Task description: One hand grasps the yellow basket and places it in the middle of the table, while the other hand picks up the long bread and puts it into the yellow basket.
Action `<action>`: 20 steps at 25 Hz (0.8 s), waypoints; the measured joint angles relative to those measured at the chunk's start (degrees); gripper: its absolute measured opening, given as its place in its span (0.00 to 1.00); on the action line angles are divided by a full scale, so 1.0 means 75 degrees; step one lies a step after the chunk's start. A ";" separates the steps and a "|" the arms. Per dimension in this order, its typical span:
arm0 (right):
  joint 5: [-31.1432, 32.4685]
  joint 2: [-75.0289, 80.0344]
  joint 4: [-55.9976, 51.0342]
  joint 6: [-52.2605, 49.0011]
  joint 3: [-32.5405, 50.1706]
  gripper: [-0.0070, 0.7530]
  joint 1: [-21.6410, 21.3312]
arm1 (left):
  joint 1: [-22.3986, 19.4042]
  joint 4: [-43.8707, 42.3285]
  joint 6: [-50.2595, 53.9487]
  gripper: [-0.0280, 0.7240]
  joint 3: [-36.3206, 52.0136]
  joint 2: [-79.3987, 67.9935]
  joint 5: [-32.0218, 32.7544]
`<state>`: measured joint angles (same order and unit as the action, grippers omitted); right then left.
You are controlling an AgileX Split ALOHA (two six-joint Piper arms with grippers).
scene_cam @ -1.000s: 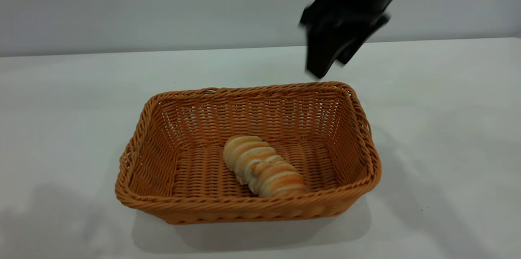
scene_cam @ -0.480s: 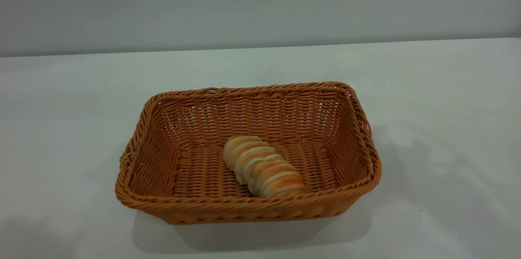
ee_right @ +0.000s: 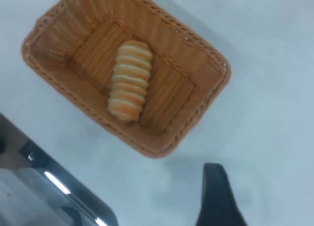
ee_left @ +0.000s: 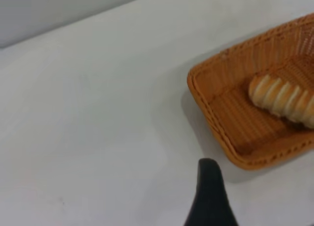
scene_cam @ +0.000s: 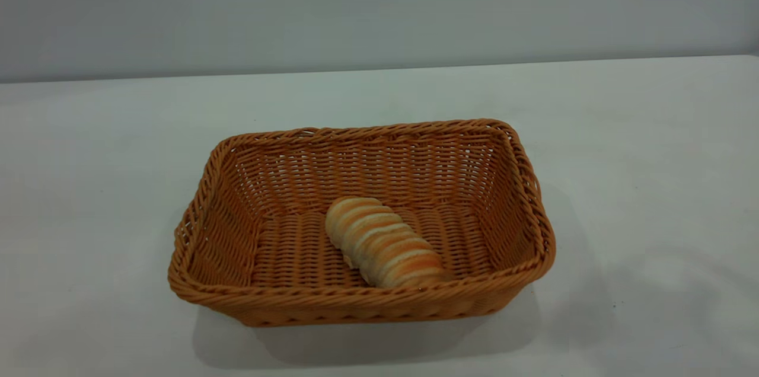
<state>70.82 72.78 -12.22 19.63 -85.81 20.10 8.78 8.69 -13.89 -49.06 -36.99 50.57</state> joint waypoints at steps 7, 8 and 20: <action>0.0000 -0.1895 0.0060 -0.0274 0.0398 0.71 0.0000 | 0.0000 -0.0006 0.0514 0.81 0.0851 0.1909 0.0942; 0.0000 -0.2214 0.0060 -0.0320 0.0575 0.71 0.0000 | 0.0000 -0.0006 0.0541 0.81 0.0949 0.2198 0.1057; -0.0100 -0.5820 0.0060 -0.0636 0.3908 0.71 0.0000 | 0.0000 -0.0293 0.0726 0.81 0.2054 0.4599 0.2123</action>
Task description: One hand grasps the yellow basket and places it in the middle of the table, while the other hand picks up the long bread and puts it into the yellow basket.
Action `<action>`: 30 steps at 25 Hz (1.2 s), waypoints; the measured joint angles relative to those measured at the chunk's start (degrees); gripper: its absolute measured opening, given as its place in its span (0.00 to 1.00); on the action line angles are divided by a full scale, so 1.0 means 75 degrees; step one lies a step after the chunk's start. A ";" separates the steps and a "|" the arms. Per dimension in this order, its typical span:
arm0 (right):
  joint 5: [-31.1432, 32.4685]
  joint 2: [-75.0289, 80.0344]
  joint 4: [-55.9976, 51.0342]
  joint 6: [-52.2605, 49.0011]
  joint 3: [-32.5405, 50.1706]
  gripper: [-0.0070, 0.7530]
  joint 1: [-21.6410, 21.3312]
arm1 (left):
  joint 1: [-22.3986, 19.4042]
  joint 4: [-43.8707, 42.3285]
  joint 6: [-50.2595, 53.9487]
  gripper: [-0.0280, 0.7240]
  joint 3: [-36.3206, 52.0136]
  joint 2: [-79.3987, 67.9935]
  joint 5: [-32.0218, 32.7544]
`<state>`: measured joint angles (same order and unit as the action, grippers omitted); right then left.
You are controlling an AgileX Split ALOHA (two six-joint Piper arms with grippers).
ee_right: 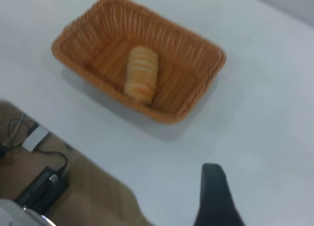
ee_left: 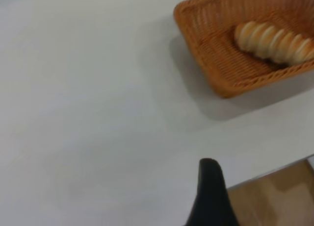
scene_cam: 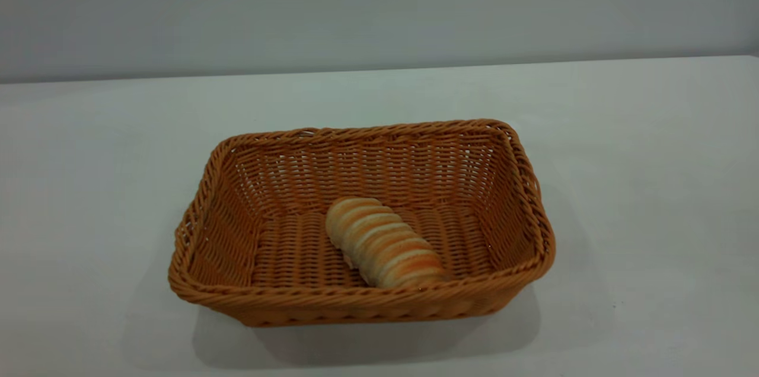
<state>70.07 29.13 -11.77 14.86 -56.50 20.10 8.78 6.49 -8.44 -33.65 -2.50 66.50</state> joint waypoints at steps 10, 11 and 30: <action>-0.0482 -0.2305 0.0668 -0.0403 0.2500 0.71 0.0000 | 0.0000 -0.0572 0.0398 0.81 0.0729 0.0355 -0.0122; -0.0497 -0.2497 0.0829 -0.0540 0.2669 0.71 0.0000 | 0.0000 -0.0613 0.0439 0.81 0.0745 0.0355 -0.0128; -0.0706 -0.3468 0.1889 -0.1608 0.3933 0.71 0.0000 | 0.0000 -0.0669 0.0487 0.81 0.0754 0.0485 -0.0158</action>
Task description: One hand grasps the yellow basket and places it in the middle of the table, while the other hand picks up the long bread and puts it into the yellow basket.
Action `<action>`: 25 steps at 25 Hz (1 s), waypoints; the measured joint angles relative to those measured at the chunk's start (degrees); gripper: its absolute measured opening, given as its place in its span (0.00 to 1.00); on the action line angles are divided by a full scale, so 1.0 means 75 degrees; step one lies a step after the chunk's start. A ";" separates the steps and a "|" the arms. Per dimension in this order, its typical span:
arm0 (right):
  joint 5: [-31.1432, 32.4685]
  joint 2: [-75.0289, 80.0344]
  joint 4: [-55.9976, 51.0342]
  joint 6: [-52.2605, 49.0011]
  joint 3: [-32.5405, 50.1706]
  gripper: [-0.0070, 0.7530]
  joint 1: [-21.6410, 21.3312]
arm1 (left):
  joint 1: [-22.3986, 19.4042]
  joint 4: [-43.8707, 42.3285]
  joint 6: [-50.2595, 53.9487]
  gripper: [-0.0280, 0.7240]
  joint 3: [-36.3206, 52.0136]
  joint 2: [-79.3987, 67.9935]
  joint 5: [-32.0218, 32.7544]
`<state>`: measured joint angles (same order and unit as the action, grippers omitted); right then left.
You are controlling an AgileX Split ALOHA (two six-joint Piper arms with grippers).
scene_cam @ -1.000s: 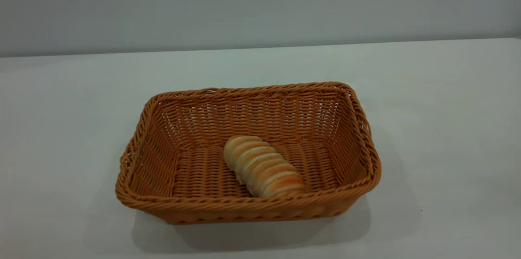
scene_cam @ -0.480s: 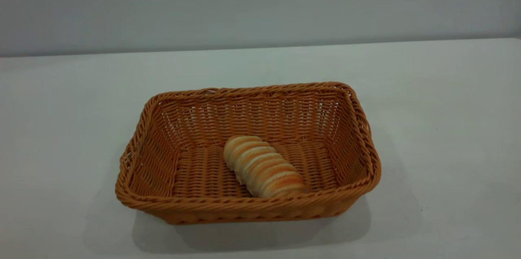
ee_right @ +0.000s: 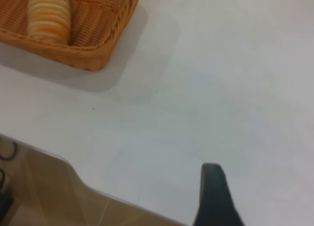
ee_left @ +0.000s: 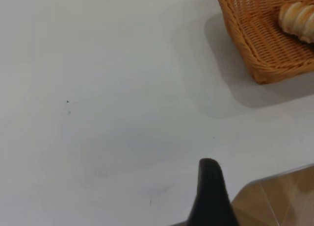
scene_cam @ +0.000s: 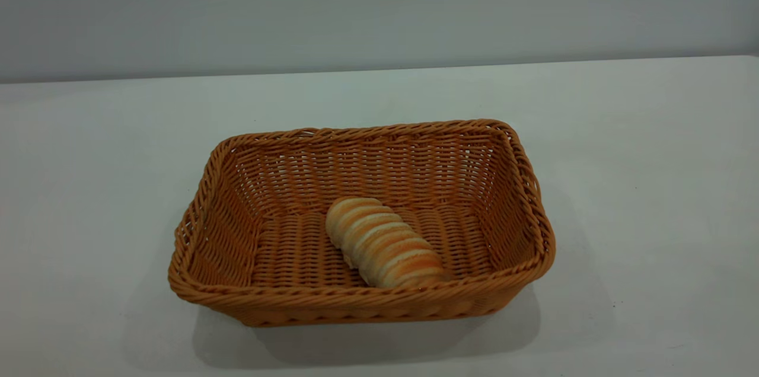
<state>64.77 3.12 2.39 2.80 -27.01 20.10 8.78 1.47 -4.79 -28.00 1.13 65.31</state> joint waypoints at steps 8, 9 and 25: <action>0.0000 0.0000 0.0000 -0.0038 0.0000 0.71 0.0000 | 0.0000 0.0000 0.0000 0.81 0.0007 0.0017 0.0000; 0.0000 0.0000 0.0000 -0.0038 0.0000 0.71 0.0000 | 0.0000 0.0000 0.0000 0.81 0.0007 0.0017 0.0000; 0.0000 0.0000 -0.0319 -0.0043 0.0000 0.71 0.0000 | 0.0000 0.0026 0.0035 0.81 0.0007 0.0017 0.0000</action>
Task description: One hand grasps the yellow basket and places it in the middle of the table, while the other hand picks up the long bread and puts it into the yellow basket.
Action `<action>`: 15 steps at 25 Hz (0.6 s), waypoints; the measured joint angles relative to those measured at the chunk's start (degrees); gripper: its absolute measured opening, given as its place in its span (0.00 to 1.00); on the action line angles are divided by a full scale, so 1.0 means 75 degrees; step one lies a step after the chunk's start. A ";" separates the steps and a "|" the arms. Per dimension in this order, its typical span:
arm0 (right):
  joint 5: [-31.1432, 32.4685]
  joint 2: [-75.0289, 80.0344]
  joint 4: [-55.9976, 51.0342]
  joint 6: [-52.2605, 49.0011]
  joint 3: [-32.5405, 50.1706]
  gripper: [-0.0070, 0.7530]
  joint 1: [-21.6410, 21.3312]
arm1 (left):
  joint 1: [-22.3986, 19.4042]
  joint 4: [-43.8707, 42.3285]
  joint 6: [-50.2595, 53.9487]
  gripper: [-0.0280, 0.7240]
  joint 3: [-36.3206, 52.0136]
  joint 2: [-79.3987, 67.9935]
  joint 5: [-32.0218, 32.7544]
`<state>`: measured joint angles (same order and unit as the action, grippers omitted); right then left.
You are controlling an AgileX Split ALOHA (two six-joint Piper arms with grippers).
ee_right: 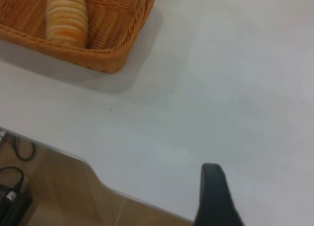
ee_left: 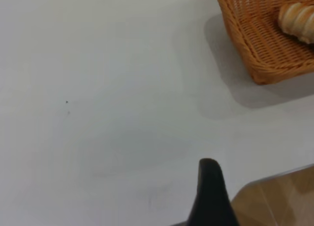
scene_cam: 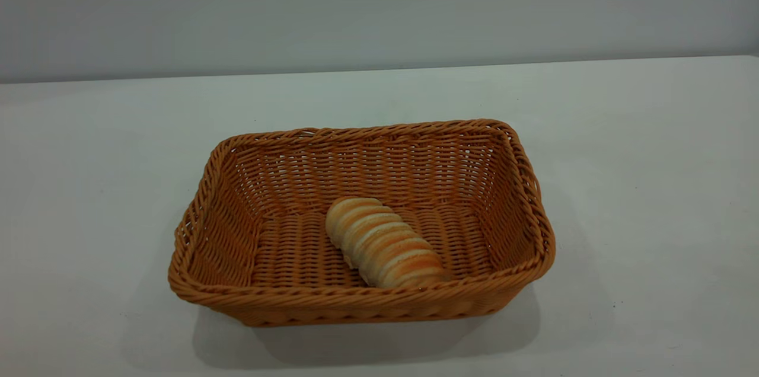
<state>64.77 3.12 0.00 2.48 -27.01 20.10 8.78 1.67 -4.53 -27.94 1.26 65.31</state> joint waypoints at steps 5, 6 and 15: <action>0.0000 0.0000 0.0000 0.0000 0.0000 0.71 0.0000 | 0.0000 0.0019 0.0160 0.81 0.0000 0.0000 0.0000; 0.0000 0.0000 0.0000 0.0000 0.0000 0.71 0.0000 | 0.0000 0.0019 0.0160 0.81 0.0000 0.0000 0.0000; 0.0000 0.0000 0.0000 0.0000 0.0000 0.71 0.0000 | 0.0000 0.0019 0.0166 0.81 0.0000 0.0000 0.0000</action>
<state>64.77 3.12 0.00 2.48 -27.01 20.10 8.78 1.80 -3.28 -27.94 1.26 65.31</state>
